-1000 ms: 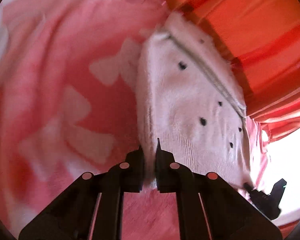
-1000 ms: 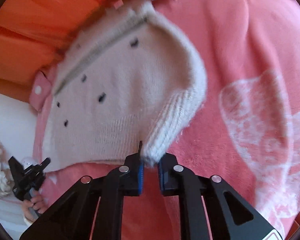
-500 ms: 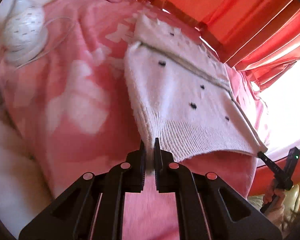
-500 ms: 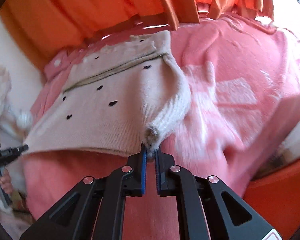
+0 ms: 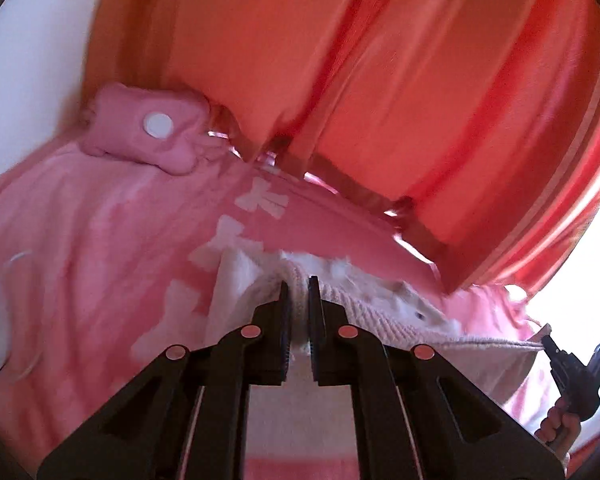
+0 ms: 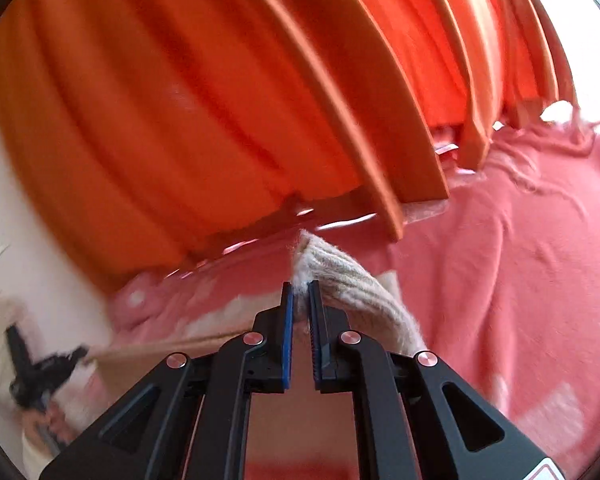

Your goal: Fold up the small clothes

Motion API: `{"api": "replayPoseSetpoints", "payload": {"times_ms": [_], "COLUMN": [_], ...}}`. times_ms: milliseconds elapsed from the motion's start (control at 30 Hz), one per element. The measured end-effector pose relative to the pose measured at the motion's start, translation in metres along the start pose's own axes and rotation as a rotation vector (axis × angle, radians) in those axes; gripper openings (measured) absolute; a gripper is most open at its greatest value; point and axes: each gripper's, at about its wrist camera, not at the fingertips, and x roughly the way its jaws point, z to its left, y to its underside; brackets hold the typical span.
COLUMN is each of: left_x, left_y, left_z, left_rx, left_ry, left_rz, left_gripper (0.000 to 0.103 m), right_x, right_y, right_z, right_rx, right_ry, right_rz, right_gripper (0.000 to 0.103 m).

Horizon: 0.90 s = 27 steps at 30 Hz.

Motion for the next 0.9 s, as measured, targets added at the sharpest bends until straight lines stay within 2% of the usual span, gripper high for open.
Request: {"api": "replayPoseSetpoints", "payload": {"times_ms": [133, 233, 300, 400, 500, 533, 567, 600, 633, 667, 700, 733, 767, 833, 900], "left_x": [0.086, 0.113, 0.131, 0.141, 0.141, 0.139, 0.133, 0.129, 0.123, 0.117, 0.112, 0.112, 0.115, 0.126, 0.143], "left_y": [-0.005, 0.003, 0.006, 0.004, 0.005, 0.005, 0.003, 0.0, -0.004, -0.006, -0.008, -0.009, -0.008, -0.003, 0.005], "left_z": [0.018, 0.034, 0.037, 0.033, 0.035, 0.035, 0.035, 0.034, 0.033, 0.032, 0.031, 0.031, 0.031, 0.029, 0.022], "left_rx": [-0.038, -0.083, -0.072, -0.036, -0.069, -0.077, -0.08, -0.076, -0.069, -0.063, -0.055, -0.051, -0.046, -0.035, 0.011], "left_ry": [-0.068, -0.086, -0.112, -0.138, -0.109, -0.105, -0.094, -0.094, -0.105, -0.116, -0.121, -0.115, -0.102, -0.087, -0.105], "left_rz": [0.067, 0.104, 0.137, 0.139, 0.145, 0.13, 0.102, 0.082, 0.049, 0.017, -0.009, -0.007, 0.012, 0.069, 0.148], "left_gripper": [0.007, 0.007, 0.007, 0.007, 0.012, 0.015, 0.027, 0.034, 0.048, 0.058, 0.062, 0.07, 0.074, 0.074, 0.074], "right_x": [0.095, 0.136, 0.153, 0.165, 0.147, 0.14, 0.123, 0.115, 0.106, 0.103, 0.107, 0.117, 0.128, 0.148, 0.158], "right_y": [0.002, 0.013, 0.018, 0.021, 0.011, 0.008, 0.002, 0.0, -0.002, -0.004, -0.003, 0.0, 0.005, 0.015, 0.024], "right_z": [-0.017, -0.022, -0.025, -0.028, -0.026, -0.026, -0.028, -0.029, -0.031, -0.034, -0.038, -0.043, -0.046, -0.046, -0.043], "right_rx": [0.071, 0.044, 0.032, 0.034, 0.039, 0.042, 0.052, 0.057, 0.061, 0.059, 0.061, 0.065, 0.062, 0.02, -0.044], "right_ry": [0.068, 0.134, 0.156, 0.15, 0.136, 0.132, 0.123, 0.124, 0.132, 0.144, 0.15, 0.151, 0.157, 0.187, 0.243], "right_rz": [0.085, 0.151, 0.185, 0.221, 0.159, 0.132, 0.059, 0.023, -0.018, -0.016, 0.017, 0.079, 0.143, 0.246, 0.279], "right_gripper": [0.006, 0.007, 0.007, 0.011, 0.019, 0.025, 0.044, 0.06, 0.063, 0.063, 0.063, 0.063, 0.063, 0.063, 0.062]}}
